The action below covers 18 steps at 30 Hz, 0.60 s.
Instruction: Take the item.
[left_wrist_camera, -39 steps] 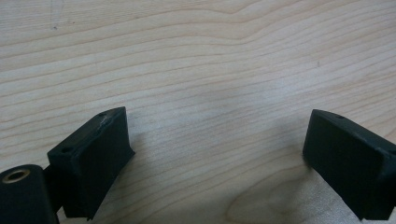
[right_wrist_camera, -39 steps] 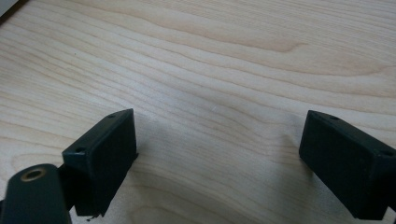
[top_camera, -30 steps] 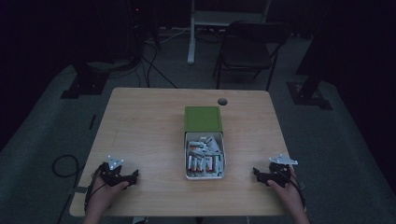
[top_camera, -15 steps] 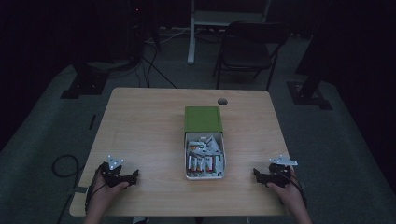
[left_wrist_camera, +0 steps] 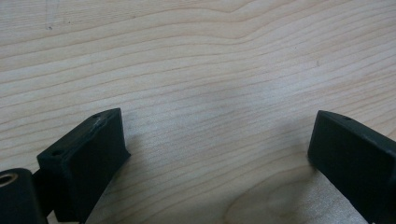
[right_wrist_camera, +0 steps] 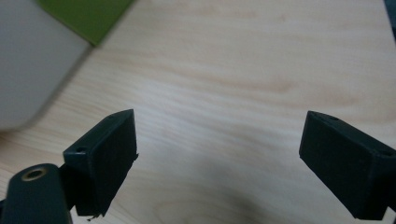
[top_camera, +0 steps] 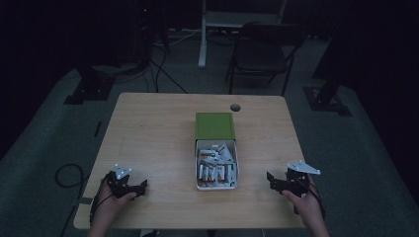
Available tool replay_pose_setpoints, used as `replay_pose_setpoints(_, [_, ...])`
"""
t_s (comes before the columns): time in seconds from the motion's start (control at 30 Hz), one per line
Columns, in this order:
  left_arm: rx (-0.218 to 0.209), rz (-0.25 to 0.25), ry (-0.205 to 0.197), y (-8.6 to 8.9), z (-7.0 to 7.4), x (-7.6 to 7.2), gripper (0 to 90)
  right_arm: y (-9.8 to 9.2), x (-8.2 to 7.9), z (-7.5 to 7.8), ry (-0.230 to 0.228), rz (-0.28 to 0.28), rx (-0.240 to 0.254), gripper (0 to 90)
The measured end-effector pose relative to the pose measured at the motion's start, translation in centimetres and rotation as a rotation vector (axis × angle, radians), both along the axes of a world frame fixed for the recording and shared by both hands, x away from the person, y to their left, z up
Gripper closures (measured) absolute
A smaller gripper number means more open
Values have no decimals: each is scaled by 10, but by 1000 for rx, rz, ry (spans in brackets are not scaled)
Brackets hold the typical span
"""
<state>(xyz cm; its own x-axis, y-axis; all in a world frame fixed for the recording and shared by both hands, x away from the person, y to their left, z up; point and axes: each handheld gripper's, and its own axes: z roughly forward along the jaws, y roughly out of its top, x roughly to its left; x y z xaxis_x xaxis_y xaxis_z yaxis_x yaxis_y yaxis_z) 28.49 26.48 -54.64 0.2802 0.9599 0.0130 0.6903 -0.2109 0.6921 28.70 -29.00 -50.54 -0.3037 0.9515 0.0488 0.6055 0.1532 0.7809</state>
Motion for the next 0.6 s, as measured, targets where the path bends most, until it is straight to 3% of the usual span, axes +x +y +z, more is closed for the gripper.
replay_pose_setpoints(0.17, [0, 0, 0, 0, 0, 0, 48, 12, -3, 23, -42, 38, 1, 108])
replay_pose_setpoints(0.27, [1, 0, 0, 0, 0, 0, 47, 17, -4, 31, -65, 65, -8, 154])
replay_pose_setpoints(0.43, [1, -1, 1, 0, 0, 0, 48, 33, -9, 54, -135, 93, 4, 156])
replay_pose_setpoints(0.47, [1, -1, 1, 0, 0, 0, 48, 33, -9, 54, -135, 93, 4, 156])
replay_pose_setpoints(0.5, [1, -1, 1, 0, 0, 0, 48, 39, -11, 60, -120, 136, 26, 219])
replay_pose_setpoints(0.6, [1, -1, 1, 0, 0, 0, 48, 48, -13, 66, -119, 164, 51, 219])
